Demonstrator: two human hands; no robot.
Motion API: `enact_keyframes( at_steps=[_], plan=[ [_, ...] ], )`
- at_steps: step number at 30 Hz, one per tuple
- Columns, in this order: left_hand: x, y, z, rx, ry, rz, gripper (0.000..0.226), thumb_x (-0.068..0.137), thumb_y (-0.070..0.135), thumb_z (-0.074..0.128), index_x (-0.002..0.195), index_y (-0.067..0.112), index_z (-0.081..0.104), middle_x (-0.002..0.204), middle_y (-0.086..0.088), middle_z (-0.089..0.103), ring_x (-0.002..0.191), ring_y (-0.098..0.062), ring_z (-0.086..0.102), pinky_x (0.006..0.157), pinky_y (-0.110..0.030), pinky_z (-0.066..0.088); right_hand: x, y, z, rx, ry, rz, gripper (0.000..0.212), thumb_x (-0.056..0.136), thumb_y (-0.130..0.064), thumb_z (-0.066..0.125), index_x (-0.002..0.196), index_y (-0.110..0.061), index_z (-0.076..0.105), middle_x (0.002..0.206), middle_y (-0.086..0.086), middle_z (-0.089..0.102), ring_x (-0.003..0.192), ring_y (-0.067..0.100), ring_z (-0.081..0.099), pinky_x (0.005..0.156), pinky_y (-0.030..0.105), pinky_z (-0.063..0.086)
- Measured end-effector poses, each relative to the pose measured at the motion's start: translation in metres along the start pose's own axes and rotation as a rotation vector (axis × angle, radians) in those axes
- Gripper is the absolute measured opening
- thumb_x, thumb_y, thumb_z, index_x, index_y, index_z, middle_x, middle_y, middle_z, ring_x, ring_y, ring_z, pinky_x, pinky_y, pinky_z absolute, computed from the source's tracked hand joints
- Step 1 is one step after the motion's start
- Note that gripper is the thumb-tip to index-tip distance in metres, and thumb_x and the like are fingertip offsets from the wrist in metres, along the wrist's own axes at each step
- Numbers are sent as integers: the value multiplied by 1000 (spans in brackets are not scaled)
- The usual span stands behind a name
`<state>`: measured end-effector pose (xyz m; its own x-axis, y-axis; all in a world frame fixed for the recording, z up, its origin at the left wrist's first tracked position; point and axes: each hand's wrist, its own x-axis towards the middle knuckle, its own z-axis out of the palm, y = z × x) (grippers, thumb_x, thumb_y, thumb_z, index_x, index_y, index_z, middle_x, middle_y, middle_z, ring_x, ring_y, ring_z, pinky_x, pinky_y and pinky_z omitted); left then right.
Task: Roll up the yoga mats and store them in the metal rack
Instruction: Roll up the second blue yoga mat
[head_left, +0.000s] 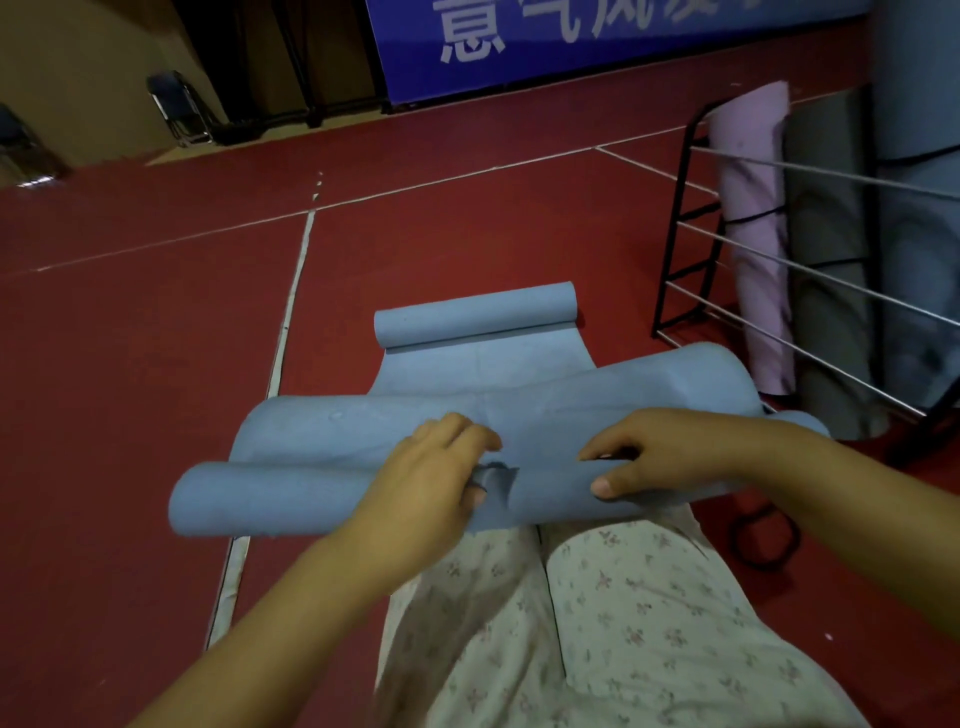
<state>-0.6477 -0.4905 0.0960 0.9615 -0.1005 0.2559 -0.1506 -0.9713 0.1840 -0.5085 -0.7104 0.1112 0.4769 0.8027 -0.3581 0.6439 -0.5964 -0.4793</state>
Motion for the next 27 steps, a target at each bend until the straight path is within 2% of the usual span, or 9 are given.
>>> enact_keyframes(
  at_steps=[4,7,9,13,16,18,21,24,27],
  plan=[
    [-10,14,0,105,28,79,46,54,5,75,96,21,67,76,5,63,65,-18,62,52,-25,47,0,4,2,71,35,-16,30,87,-38,65,117,-34,64,103,-25,62,96,-4,57,89,19,42],
    [-16,18,-4,95,24,117,26,69,31,62,92,23,70,77,6,65,64,-17,63,48,-23,49,-2,0,2,106,25,-84,18,88,-35,65,81,-51,66,70,-26,59,71,-5,55,73,21,42],
    [-19,19,-1,133,-1,110,39,61,47,71,92,23,70,80,7,66,67,-15,64,50,-22,50,-1,-2,5,94,74,-111,15,85,-43,62,75,-33,69,61,-9,55,58,4,49,65,33,44],
    [-17,19,7,181,2,52,41,45,28,86,83,24,70,73,7,63,62,-14,61,45,-23,44,-7,-4,13,-93,207,10,45,85,-43,65,128,-35,57,94,-10,45,91,7,47,93,33,41],
    [-11,17,6,123,44,24,29,52,24,73,82,25,70,71,6,63,59,-16,62,42,-23,45,-15,-22,35,-213,608,-70,33,78,-26,71,107,-38,63,99,-12,51,100,9,53,85,29,27],
    [-7,14,3,96,31,-1,31,54,26,65,85,27,72,71,7,65,59,-14,64,44,-20,45,-19,-30,59,-338,782,-140,36,54,-18,83,81,-30,63,82,-11,57,78,13,62,75,29,35],
    [0,12,-4,48,4,-23,36,64,22,63,98,29,72,85,4,70,75,-17,67,59,-22,48,-17,-31,86,-334,877,-144,61,38,-30,95,91,-23,65,90,-6,65,82,15,59,71,27,51],
    [11,8,-8,12,-47,-32,38,81,18,59,116,29,65,110,1,68,101,-20,61,80,-27,43,-6,-22,90,-332,908,-136,81,33,-29,96,103,-22,56,96,-1,66,92,13,48,81,25,37],
    [28,-1,-13,-5,-149,-38,36,85,26,62,121,27,63,117,2,67,108,-20,58,85,-25,40,3,-20,78,-320,910,-124,73,30,-27,95,95,-22,61,91,-5,65,82,14,56,76,25,36]
  ],
)
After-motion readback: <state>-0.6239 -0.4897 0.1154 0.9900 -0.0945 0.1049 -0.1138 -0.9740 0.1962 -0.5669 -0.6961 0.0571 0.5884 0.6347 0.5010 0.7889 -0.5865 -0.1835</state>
